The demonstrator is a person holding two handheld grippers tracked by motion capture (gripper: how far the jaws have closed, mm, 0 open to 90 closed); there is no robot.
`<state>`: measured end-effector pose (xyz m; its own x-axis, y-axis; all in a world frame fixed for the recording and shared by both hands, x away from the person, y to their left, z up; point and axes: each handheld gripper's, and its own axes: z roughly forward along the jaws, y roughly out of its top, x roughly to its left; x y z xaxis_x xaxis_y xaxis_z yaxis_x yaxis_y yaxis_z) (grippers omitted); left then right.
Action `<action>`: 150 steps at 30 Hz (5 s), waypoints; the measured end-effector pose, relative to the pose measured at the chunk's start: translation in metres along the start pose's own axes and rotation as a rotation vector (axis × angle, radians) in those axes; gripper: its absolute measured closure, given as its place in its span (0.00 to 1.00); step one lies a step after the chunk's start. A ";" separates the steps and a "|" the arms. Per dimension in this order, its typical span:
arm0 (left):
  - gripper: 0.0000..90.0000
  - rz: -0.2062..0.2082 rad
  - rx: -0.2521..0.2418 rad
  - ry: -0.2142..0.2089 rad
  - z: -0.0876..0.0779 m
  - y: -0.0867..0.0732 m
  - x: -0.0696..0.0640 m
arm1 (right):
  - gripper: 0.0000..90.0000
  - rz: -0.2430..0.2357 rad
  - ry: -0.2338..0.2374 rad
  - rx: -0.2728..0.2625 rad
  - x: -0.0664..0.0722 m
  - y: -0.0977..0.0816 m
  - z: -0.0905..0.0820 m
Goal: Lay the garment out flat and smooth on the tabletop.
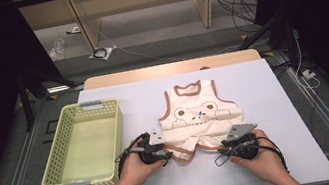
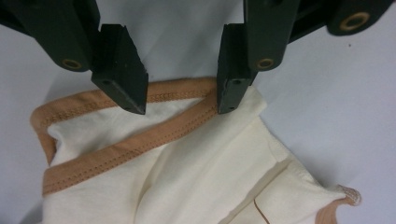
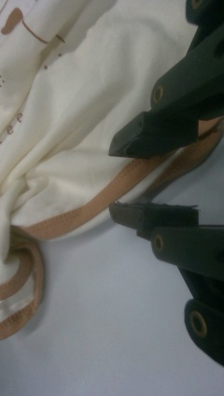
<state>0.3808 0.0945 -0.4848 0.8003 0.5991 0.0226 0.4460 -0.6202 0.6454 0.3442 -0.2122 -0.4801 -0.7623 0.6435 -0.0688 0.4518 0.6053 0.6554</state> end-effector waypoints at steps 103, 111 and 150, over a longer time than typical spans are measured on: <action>0.96 0.006 -0.083 -0.127 -0.026 0.007 -0.023 | 0.99 -0.197 0.068 0.084 0.046 0.036 0.022; 0.96 0.059 -0.071 -0.147 -0.035 0.003 -0.032 | 0.99 -0.161 0.163 0.071 0.049 0.022 -0.005; 0.62 0.281 0.086 -0.264 -0.023 -0.012 -0.061 | 0.76 -0.312 0.255 0.117 0.079 0.014 -0.003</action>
<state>0.3177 0.0772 -0.4768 0.9665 0.2561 -0.0155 0.2181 -0.7880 0.5757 0.2888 -0.1536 -0.4740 -0.9548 0.2927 -0.0524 0.2190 0.8115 0.5418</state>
